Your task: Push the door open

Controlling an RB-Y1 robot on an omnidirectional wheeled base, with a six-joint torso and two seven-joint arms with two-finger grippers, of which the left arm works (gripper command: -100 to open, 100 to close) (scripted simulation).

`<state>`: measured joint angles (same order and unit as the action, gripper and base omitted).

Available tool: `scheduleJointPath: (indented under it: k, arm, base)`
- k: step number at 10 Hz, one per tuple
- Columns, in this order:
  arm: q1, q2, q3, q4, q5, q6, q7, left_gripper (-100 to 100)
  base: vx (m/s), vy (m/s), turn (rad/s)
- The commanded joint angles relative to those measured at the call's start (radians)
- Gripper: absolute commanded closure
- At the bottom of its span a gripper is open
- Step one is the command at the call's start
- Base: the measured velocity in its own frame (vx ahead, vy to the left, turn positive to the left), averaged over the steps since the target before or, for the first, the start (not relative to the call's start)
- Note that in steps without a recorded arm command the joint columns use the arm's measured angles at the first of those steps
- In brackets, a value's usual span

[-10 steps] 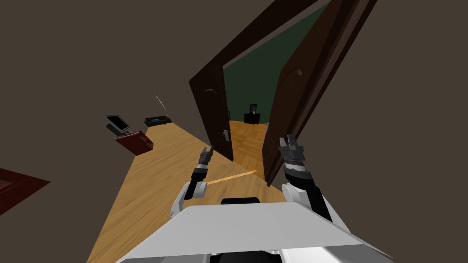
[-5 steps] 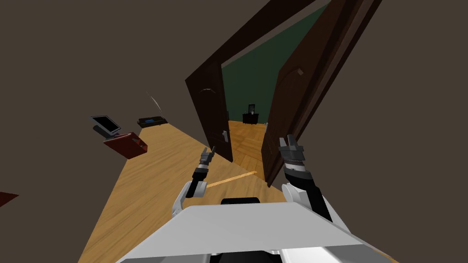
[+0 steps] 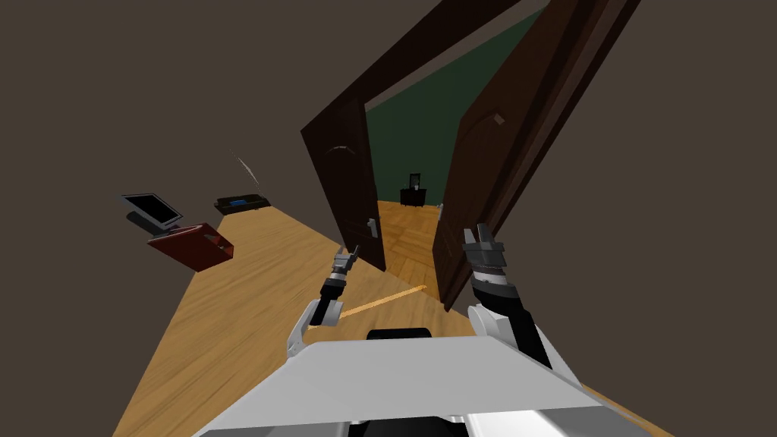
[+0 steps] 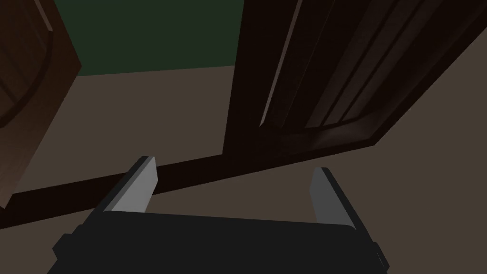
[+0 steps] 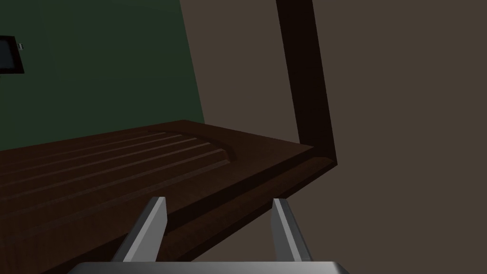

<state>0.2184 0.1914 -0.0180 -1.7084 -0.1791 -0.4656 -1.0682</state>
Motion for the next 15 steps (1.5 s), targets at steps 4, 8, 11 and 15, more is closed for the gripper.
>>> scheduleJointPath:
  k: [4, 8, 11, 15]
  arm:
    - [-0.025, 0.021, 0.004, 0.059, -0.030, -0.012, -0.109, -100]
    - [-0.055, 0.045, 0.009, 0.129, -0.065, -0.027, -0.225, -100]
    - [-0.074, 0.060, 0.012, 0.175, -0.088, -0.036, -0.298, -100]
    - [-0.093, 0.076, 0.015, 0.221, -0.111, -0.045, -0.393, -100]
  base:
    - [0.058, 0.037, -0.075]
    - [0.049, 0.049, -0.071]
    - [0.046, 0.046, -0.075]
    - [0.041, 0.041, -0.052]
